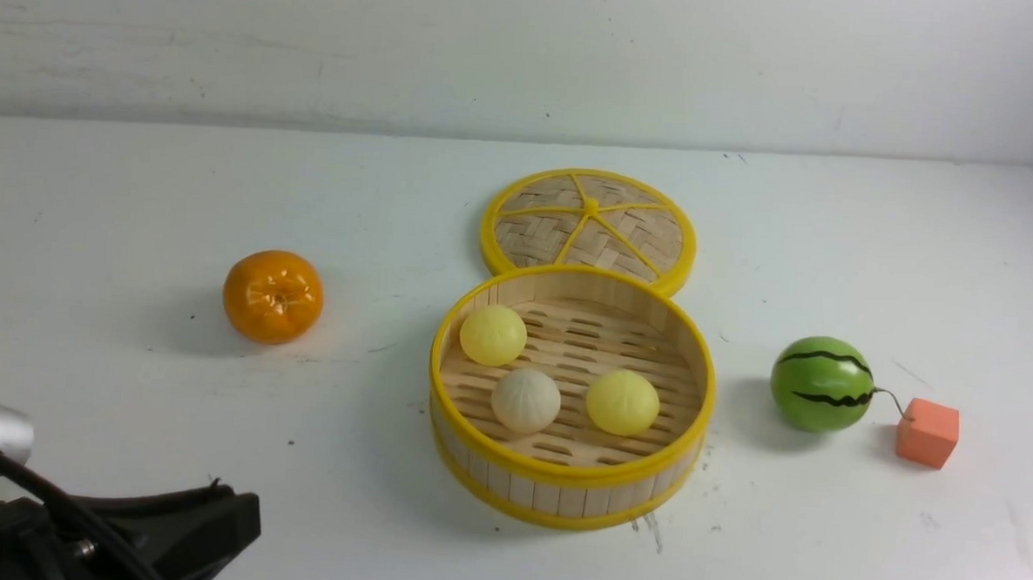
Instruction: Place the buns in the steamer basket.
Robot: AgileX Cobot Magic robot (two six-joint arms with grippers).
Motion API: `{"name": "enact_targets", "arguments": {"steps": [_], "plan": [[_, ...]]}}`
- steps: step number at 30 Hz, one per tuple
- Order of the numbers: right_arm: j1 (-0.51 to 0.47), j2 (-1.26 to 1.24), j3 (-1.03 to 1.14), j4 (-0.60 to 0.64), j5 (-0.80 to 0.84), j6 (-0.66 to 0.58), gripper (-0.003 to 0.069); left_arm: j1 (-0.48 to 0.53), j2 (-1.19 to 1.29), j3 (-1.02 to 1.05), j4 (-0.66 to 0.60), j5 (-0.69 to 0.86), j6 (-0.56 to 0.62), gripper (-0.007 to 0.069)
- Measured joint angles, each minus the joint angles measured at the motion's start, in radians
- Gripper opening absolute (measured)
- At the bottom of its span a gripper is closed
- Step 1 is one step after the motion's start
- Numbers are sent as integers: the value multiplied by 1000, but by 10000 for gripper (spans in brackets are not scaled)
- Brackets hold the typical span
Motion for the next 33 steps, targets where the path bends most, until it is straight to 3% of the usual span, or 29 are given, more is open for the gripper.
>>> {"name": "enact_targets", "arguments": {"steps": [12, 16, 20, 23, 24, 28, 30, 31, 32, 33], "plan": [[0, 0, 0, 0, 0, 0, 3, 0, -6, 9, 0, -6, 0, 140], [0, 0, 0, 0, 0, 0, 9, 15, -57, 54, 4, -72, 12, 141], [0, 0, 0, 0, 0, 1, 15, 112, -202, 161, 7, -191, 23, 141], [0, 0, 0, 0, 0, 1, 18, 238, -353, 256, 17, -205, -27, 100], [0, 0, 0, 0, 0, 1, 19, 238, -353, 256, 19, -203, -32, 100], [0, 0, 0, 1, 0, 1, 22, 393, -562, 331, 124, -34, -144, -13], [0, 0, 0, 2, 1, 1, 22, 441, -621, 331, 168, 121, -175, -13], [0, 0, 0, 2, 1, 1, 22, 441, -621, 331, 168, 121, -178, -13], [0, 0, 0, 2, 1, 1, 22, 479, -636, 337, 190, 246, -195, -13], [0, 0, 0, 2, 1, 1, 22, 479, -635, 336, 190, 246, -196, -13]]}}
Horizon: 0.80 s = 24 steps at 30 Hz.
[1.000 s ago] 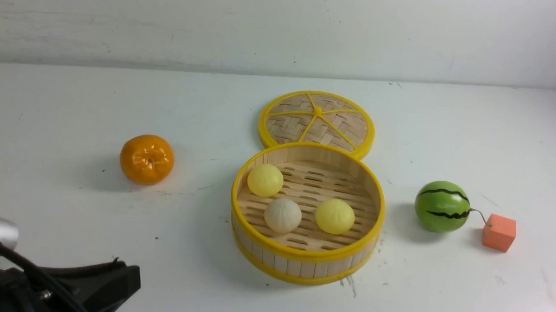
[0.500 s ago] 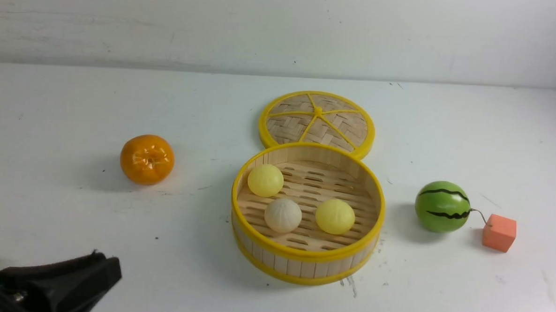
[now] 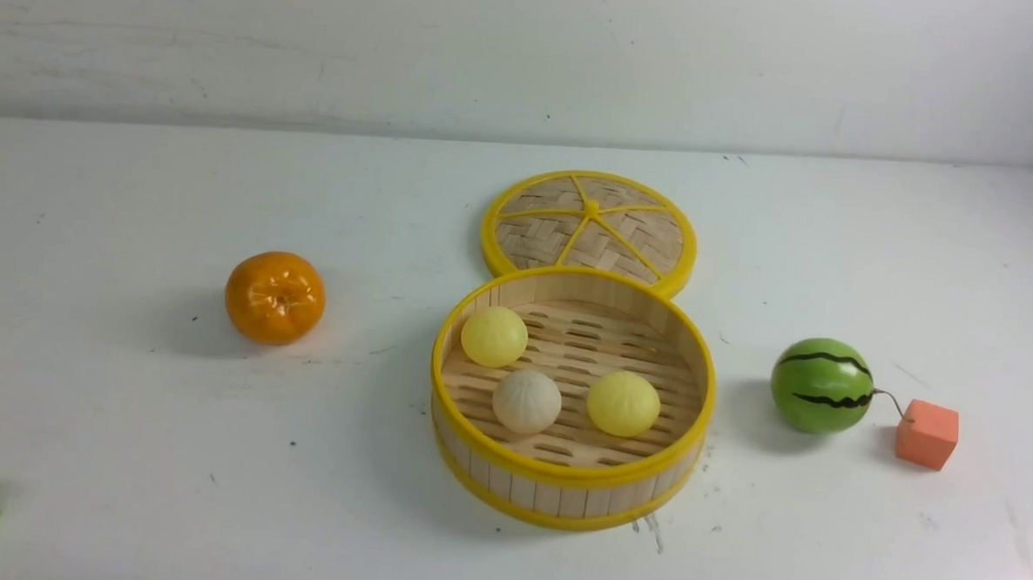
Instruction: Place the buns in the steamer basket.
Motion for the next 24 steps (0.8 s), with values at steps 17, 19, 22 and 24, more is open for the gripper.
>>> {"name": "enact_targets", "arguments": {"steps": [17, 19, 22, 24], "plan": [[0, 0, 0, 1, 0, 0, 46, 18, -2, 3, 12, 51, -13, -13], [0, 0, 0, 1, 0, 0, 50, 18, -2, 3, 12, 51, -13, -13], [0, 0, 0, 1, 0, 0, 55, 18, -2, 3, 12, 51, -13, -13], [0, 0, 0, 1, 0, 0, 57, 18, -2, 3, 12, 51, -13, -13]]}}
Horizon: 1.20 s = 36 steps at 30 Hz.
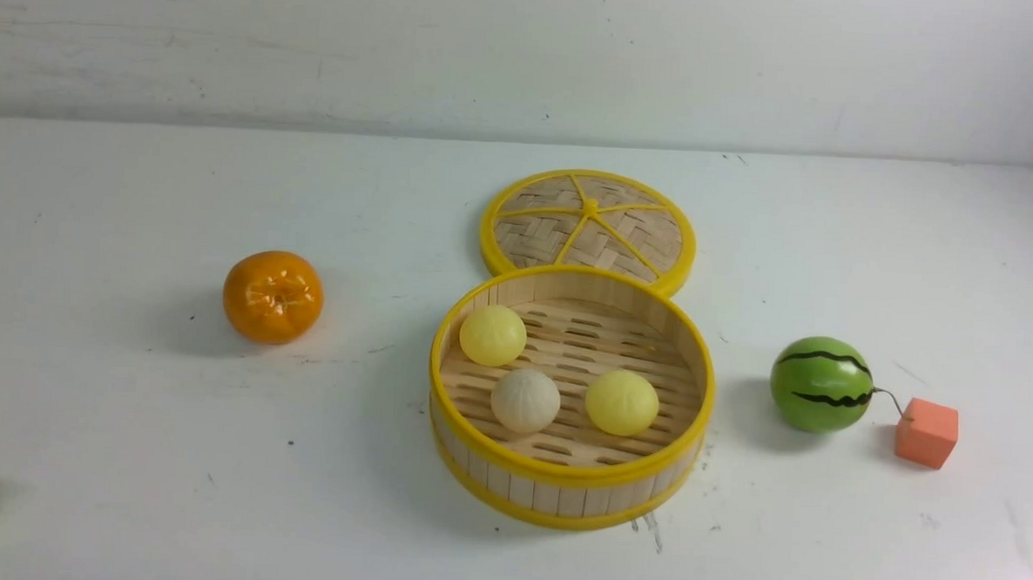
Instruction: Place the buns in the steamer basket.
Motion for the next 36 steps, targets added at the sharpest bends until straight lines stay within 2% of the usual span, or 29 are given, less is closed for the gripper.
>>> {"name": "enact_targets", "arguments": {"steps": [36], "plan": [[0, 0, 0, 0, 0, 0, 103, 0, 0, 0, 0, 0, 0, -5]]}}
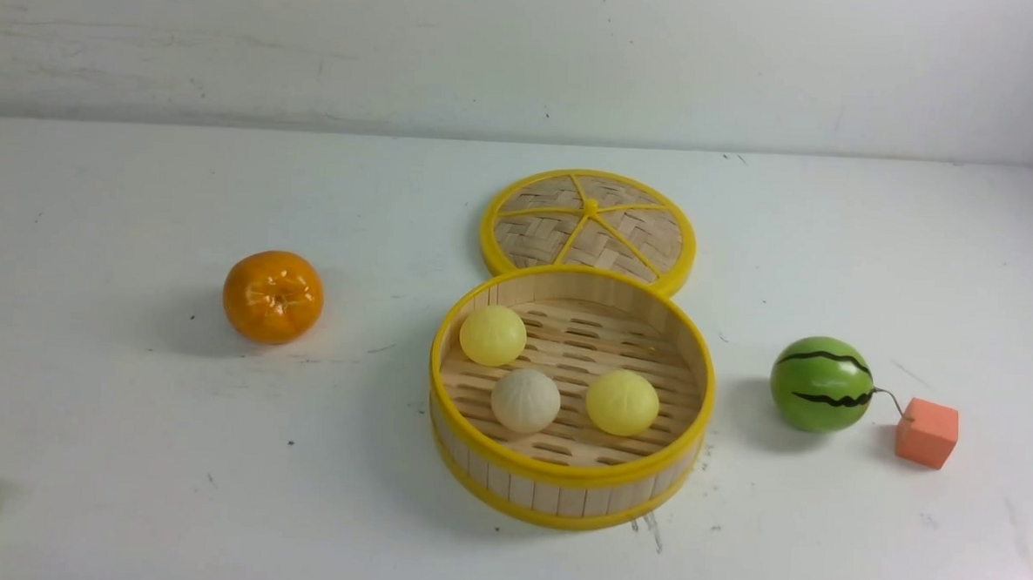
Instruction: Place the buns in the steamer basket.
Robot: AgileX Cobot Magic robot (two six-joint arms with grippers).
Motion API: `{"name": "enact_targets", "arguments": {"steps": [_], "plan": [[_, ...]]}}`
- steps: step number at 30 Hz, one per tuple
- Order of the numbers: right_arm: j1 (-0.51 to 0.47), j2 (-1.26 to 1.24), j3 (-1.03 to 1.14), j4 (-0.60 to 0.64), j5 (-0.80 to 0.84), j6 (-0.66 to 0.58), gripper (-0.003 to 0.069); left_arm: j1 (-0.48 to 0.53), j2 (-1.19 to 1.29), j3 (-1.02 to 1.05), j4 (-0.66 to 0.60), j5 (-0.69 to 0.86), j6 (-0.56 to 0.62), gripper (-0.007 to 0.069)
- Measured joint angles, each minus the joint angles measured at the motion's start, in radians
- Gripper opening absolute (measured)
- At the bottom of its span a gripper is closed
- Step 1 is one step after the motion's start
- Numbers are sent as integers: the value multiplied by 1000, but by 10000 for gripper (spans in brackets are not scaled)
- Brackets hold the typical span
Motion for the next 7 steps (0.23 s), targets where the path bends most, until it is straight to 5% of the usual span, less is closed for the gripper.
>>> {"name": "enact_targets", "arguments": {"steps": [7], "plan": [[0, 0, 0, 0, 0, 0, 106, 0, 0, 0, 0, 0, 0, 0]]}}
